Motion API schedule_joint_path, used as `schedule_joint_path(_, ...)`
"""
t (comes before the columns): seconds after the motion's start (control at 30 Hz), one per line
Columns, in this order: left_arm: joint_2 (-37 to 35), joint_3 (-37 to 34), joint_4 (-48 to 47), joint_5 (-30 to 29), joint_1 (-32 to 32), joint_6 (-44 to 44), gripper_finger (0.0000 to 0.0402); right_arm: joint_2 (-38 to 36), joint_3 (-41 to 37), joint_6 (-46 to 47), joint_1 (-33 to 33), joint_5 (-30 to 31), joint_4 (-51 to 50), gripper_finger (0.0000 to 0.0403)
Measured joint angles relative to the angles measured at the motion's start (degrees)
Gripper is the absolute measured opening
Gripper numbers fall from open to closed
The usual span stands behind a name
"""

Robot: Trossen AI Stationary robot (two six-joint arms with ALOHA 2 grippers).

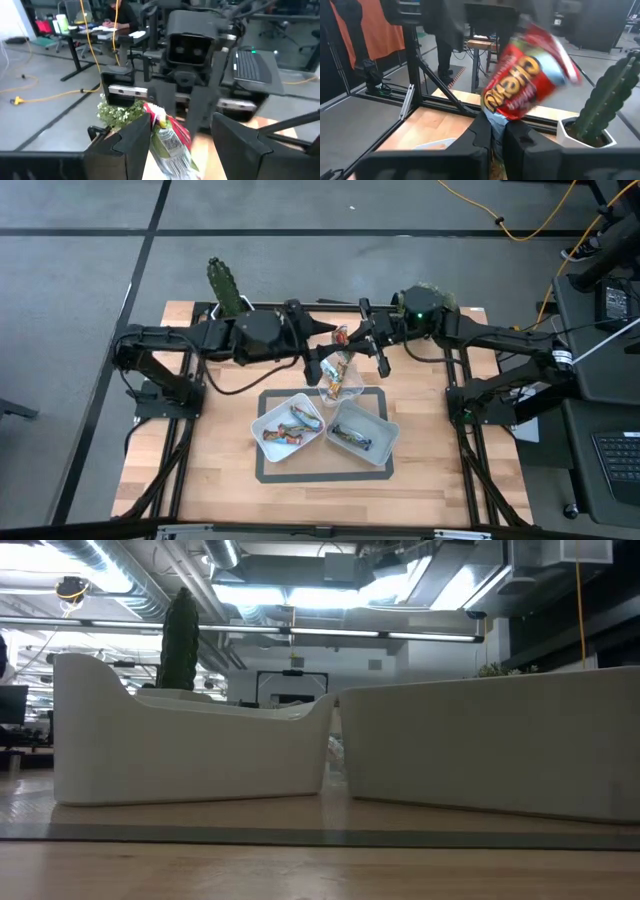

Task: Pick and place Granola Bars by type
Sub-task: Put the red granola bar into the white bin

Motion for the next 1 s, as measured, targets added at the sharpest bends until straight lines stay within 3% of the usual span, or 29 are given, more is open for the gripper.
schedule_joint_path(0.3, 2.39, -0.22, 0.50, 1.73, 1.70, -1.61, 0.0196, -0.03, 1.00, -0.11, 0.17, -0.71, 0.90, 0.0037)
schedule_joint_path(0.57, 2.61, -0.22, 0.66, 1.16, 1.79, -1.38, 0.0189, 0.03, 1.58, -0.20, 0.35, -0.62, 0.56, 0.0022)
schedule_joint_path(0.77, 2.61, -0.22, 3.81, 0.91, 1.45, 0.62, 0.0143, 0.04, 1.58, -0.20, 0.33, -0.68, -0.10, 0.0039)
schedule_joint_path(1.0, 2.61, -0.22, 4.38, 3.28, 1.20, 1.22, 0.0058, 0.02, 1.58, -1.27, 0.37, -1.08, -0.28, 0.0022)
